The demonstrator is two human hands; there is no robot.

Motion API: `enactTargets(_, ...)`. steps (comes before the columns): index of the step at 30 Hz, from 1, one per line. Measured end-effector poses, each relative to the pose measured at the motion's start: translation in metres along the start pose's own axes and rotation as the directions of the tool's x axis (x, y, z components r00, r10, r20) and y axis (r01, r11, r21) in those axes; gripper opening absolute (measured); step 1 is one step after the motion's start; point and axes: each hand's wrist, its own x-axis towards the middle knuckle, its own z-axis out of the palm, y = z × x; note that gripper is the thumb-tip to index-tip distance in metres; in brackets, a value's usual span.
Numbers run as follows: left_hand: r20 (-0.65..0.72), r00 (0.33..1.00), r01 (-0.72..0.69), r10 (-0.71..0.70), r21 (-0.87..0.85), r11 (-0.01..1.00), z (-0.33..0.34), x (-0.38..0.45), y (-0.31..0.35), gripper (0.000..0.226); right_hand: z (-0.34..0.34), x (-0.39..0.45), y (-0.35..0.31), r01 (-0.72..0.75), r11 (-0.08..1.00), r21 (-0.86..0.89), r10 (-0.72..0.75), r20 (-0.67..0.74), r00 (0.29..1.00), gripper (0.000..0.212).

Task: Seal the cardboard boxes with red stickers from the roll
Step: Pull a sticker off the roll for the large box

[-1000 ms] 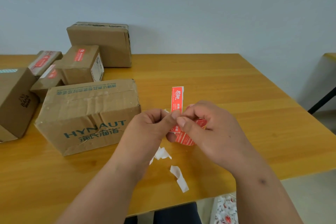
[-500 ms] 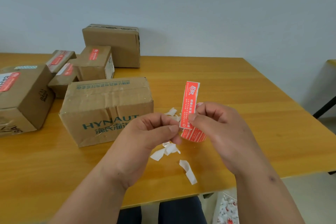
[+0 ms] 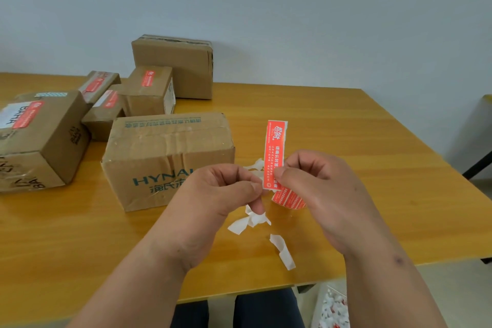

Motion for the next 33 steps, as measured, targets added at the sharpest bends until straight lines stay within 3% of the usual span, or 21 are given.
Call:
enactTargets(4, -0.01, 1.0, -0.012, 0.012, 0.008, 1.0, 0.001, 0.0, 0.001, 0.012, 0.003, 0.0, 0.001, 0.04, 0.995, -0.09, -0.045, -0.054, 0.998, 0.009)
enactTargets(7, -0.055, 0.998, -0.025, 0.028, 0.06, 0.998, 0.003, 0.0, 0.003, 0.009, 0.004, -0.001, 0.002, 0.115, 0.976, -0.184, -0.14, -0.127, 0.982, 0.016)
enactTargets(13, -0.107, 0.99, -0.068, 0.093, 0.221, 0.973, 0.008, -0.001, 0.009, 0.017, 0.003, -0.007, -0.006, 0.199, 0.94, -0.277, -0.211, -0.013, 0.977, 0.015)
enactTargets(19, -0.109, 0.986, -0.09, 0.129, 0.307, 0.947, 0.01, -0.002, 0.01, 0.015, 0.003, -0.005, -0.006, 0.213, 0.908, -0.36, -0.239, -0.029, 0.971, 0.016)
enactTargets(23, -0.11, 0.99, -0.044, 0.084, 0.327, 0.944, 0.009, -0.003, 0.008, 0.018, 0.003, -0.004, -0.004, 0.154, 0.94, -0.304, -0.183, -0.069, 0.981, 0.02)
enactTargets(27, -0.142, 0.99, 0.082, -0.027, 0.401, 0.913, 0.006, 0.001, 0.001, 0.028, -0.002, -0.001, 0.001, 0.029, 0.969, -0.247, -0.081, -0.205, 0.975, 0.019)
enactTargets(30, -0.209, 0.966, 0.241, -0.15, 0.531, 0.812, -0.001, 0.01, -0.016, 0.022, -0.009, 0.001, 0.001, -0.021, 0.987, -0.157, -0.027, -0.296, 0.955, 0.023)
enactTargets(33, -0.264, 0.947, 0.317, -0.184, 0.67, 0.672, -0.004, 0.015, -0.031, 0.023, -0.016, 0.002, -0.001, -0.019, 0.995, -0.097, -0.018, -0.371, 0.928, 0.022)
